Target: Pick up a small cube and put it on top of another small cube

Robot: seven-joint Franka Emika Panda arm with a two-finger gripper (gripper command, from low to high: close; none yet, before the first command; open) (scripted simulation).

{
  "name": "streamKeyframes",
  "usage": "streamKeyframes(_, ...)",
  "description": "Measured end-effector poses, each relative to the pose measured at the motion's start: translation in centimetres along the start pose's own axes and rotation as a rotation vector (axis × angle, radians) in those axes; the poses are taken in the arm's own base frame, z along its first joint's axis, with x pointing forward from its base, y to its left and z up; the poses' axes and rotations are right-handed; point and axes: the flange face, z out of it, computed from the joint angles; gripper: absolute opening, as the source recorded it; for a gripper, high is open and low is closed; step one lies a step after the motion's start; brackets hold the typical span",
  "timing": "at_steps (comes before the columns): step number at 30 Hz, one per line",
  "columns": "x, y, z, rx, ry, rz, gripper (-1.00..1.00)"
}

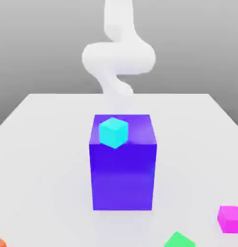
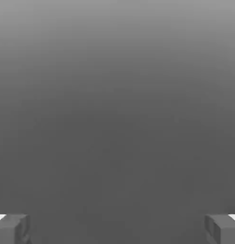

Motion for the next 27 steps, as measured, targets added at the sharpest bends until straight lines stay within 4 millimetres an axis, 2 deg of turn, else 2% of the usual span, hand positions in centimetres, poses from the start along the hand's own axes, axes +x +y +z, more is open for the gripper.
streamKeyframes(5, -3.0, -2.6, 9.4, -0.005, -0.169, -0.221, 0.00)
streamKeyframes(11, -9.4, -5.0, 19.6, -0.007, -0.349, -0.487, 0.00)
streamKeyframes(16, -16.6, -5.7, 27.1, -0.011, -0.487, -0.715, 0.00)
streamKeyframes(20, -24.0, -5.9, 32.0, -0.006, -0.594, -0.923, 0.00)
streamKeyframes(27, -34.9, -2.3, 39.5, -0.032, -0.752, -1.247, 0.00)
